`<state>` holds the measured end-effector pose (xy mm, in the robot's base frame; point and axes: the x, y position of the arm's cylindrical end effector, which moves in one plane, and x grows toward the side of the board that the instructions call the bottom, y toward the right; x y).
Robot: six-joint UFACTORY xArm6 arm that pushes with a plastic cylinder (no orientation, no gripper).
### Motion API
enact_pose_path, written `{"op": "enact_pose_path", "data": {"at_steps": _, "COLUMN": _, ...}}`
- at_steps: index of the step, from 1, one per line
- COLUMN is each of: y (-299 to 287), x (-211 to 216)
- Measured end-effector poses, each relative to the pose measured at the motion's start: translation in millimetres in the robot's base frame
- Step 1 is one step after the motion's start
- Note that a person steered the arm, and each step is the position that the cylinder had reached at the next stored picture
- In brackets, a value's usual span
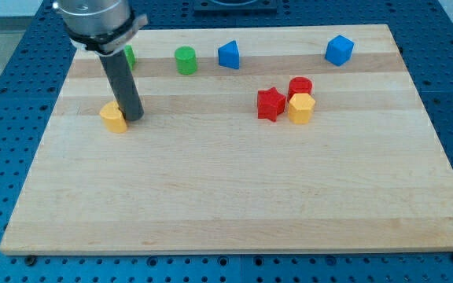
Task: Place the red star to the right of the yellow hexagon
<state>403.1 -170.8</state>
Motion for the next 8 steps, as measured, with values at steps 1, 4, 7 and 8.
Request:
{"op": "enact_pose_path", "data": {"at_steps": 1, "y": 30.2, "x": 1.6}}
{"op": "enact_pose_path", "data": {"at_steps": 4, "y": 47.2, "x": 30.9}}
{"op": "enact_pose_path", "data": {"at_steps": 7, "y": 47.1, "x": 38.6}}
{"op": "enact_pose_path", "data": {"at_steps": 8, "y": 53.3, "x": 38.6}}
